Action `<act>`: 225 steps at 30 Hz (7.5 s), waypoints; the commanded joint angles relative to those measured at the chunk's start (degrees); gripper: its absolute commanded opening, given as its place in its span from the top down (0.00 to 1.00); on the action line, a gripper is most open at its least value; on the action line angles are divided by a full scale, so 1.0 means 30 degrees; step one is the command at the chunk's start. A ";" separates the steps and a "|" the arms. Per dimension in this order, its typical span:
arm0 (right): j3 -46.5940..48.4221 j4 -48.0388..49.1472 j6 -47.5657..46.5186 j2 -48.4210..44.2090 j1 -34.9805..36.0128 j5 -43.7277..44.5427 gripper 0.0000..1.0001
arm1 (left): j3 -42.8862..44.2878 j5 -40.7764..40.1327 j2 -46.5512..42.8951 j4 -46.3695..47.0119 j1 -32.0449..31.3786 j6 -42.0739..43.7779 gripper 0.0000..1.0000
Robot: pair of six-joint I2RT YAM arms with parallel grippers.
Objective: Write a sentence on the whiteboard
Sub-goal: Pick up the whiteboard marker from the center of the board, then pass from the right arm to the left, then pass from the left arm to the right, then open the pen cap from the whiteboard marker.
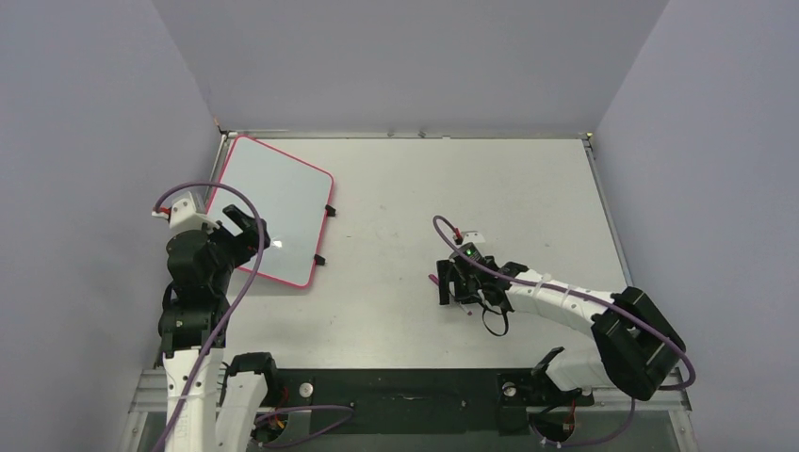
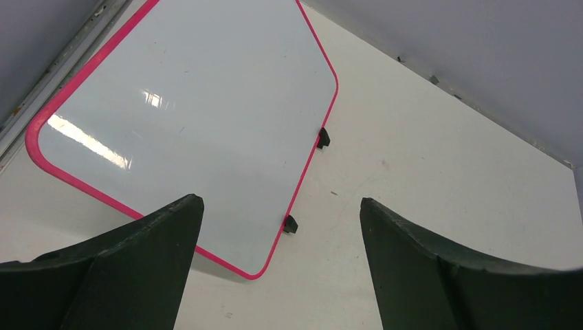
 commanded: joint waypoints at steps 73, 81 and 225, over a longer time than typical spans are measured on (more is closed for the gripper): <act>0.4017 0.5845 -0.1643 -0.6794 0.2361 -1.0876 1.00 | -0.2617 0.9516 0.7368 1.5119 -1.2902 -0.8213 0.46; 0.3902 0.6109 -0.1506 -0.6682 0.2358 -1.0599 1.00 | -0.2830 0.9633 0.7221 1.5152 -1.3159 -0.8250 0.75; 0.5642 1.6473 0.2575 -0.4866 -0.0405 -1.5572 1.00 | 0.0926 1.9827 0.7643 1.8330 -0.8934 -1.1430 0.72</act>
